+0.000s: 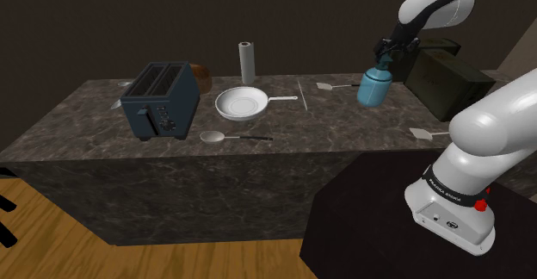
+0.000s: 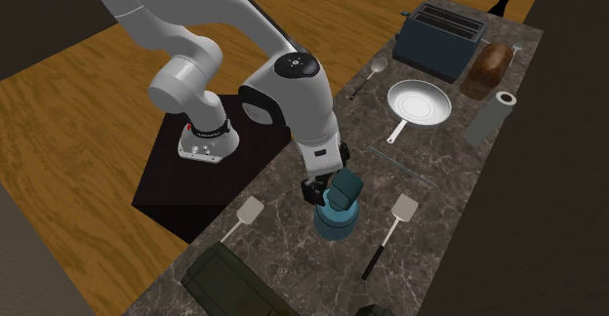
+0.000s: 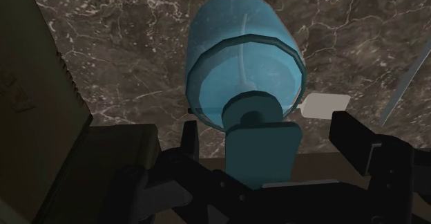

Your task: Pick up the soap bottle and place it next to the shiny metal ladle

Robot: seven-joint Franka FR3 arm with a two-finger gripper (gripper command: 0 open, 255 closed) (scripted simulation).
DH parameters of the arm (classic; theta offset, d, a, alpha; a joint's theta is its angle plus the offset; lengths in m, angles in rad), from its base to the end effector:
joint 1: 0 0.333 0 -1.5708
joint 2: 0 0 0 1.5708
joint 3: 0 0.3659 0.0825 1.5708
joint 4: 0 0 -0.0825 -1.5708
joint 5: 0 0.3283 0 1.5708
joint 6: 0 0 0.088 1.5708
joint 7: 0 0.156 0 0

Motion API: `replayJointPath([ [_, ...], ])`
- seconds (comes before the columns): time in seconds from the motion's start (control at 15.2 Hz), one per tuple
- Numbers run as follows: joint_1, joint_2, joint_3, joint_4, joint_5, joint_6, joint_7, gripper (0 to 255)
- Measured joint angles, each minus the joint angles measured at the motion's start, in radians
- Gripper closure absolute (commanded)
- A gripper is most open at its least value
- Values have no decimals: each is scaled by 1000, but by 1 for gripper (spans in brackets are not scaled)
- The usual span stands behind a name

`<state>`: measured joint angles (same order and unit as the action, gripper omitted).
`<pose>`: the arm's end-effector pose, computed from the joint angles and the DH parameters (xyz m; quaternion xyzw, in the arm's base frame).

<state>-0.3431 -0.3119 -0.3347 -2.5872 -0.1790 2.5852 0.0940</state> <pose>0.3108 -0.2566 0.4280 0.9396 -0.3081 0.1407 0.0495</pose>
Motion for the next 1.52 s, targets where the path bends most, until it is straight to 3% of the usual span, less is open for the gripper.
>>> replayJointPath([
  [0.2,0,1,0,0,0,1,0,0],
  [0.26,0,1,0,0,0,1,0,255],
  [0.92,0,0,0,0,0,1,0,255],
  [1.52,-2,-64,17,61,-2,-124,5,255],
])
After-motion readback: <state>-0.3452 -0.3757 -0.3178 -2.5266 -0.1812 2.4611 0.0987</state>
